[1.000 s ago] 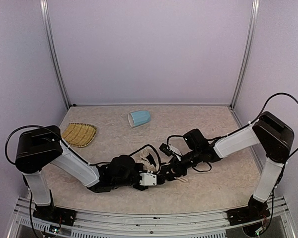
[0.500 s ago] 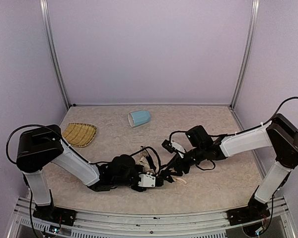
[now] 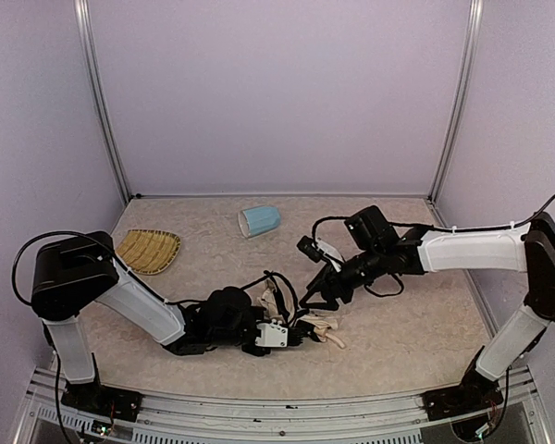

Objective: Put away the umbrella

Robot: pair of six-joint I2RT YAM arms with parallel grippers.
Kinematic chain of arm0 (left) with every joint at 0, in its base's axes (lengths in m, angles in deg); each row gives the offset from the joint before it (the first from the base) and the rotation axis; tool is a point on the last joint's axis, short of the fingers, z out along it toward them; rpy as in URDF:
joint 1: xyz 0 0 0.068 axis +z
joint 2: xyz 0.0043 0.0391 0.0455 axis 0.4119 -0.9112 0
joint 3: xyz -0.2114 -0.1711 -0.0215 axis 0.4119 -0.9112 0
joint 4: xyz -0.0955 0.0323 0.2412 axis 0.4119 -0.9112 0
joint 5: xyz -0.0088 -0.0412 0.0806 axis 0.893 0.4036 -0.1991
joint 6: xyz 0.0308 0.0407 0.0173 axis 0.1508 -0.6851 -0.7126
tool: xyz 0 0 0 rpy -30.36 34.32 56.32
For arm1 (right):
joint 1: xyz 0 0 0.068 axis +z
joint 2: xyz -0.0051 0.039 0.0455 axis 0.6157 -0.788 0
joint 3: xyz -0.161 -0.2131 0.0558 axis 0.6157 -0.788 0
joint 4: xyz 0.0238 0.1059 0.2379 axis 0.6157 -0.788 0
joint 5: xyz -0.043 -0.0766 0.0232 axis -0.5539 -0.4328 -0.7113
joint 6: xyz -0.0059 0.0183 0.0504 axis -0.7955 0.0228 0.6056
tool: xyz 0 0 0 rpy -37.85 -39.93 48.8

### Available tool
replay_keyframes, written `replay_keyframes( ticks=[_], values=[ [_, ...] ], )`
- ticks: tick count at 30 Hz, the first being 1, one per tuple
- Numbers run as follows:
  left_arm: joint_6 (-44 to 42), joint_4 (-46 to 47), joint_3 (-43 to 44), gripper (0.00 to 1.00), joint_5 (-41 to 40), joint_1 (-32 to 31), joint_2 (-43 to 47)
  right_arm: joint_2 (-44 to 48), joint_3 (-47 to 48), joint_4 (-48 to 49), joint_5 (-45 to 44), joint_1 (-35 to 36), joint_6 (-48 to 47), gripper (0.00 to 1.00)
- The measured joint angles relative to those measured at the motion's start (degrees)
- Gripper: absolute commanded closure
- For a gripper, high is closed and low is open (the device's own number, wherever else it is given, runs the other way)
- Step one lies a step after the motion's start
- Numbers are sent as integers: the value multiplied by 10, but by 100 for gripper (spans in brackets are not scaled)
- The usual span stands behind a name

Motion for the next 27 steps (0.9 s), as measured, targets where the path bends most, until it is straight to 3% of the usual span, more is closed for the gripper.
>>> replay_keyframes(
  ticks=[7, 13, 24, 27],
  values=[
    [0, 0, 0, 100, 0, 0, 0, -57, 37, 24, -78, 5, 89, 19],
    [0, -5, -2, 100, 0, 0, 0, -130, 40, 43, -93, 30, 121, 19],
    [1, -21, -7, 100, -3, 0, 0, -177, 47, 82, -80, 49, 132, 31],
    [1, -21, -8, 100, -7, 0, 0, -181, 47, 85, -81, 51, 130, 50]
  ],
)
